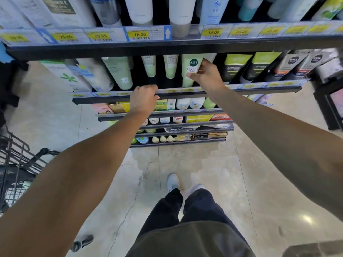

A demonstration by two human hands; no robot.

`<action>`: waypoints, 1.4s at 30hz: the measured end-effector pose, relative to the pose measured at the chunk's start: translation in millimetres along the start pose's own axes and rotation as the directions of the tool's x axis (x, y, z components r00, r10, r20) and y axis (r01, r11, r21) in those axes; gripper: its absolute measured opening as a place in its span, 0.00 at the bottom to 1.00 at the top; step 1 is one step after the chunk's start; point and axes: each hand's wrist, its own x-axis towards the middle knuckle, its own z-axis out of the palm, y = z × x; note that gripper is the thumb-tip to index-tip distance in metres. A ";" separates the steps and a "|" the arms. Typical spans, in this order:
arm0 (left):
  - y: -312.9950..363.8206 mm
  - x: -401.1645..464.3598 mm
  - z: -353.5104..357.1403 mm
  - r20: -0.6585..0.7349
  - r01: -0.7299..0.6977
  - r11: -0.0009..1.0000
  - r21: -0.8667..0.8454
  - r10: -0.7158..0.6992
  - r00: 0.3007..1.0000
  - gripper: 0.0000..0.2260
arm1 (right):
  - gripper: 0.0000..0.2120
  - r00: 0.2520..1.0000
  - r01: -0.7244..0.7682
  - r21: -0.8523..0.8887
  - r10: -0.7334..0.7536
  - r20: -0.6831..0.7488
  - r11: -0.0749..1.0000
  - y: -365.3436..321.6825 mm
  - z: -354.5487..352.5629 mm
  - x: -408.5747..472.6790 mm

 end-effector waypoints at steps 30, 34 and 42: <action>31.5 -117.8 -56.6 -0.038 0.049 0.999 0.023 -0.048 0.998 0.21 | 0.21 0.910 0.407 -0.654 -0.222 0.351 0.638 5.2 -1.8 -157.6; 37.1 -199.6 -69.7 -0.116 0.243 0.970 0.005 -0.240 0.964 0.20 | 0.21 0.807 0.588 -0.614 -0.339 0.483 0.526 0.4 12.9 -203.6; 39.0 -368.9 -80.6 -0.265 0.557 0.828 -0.063 -0.552 0.791 0.18 | 0.24 0.601 0.784 -0.419 -0.396 0.694 0.458 2.1 74.9 -287.1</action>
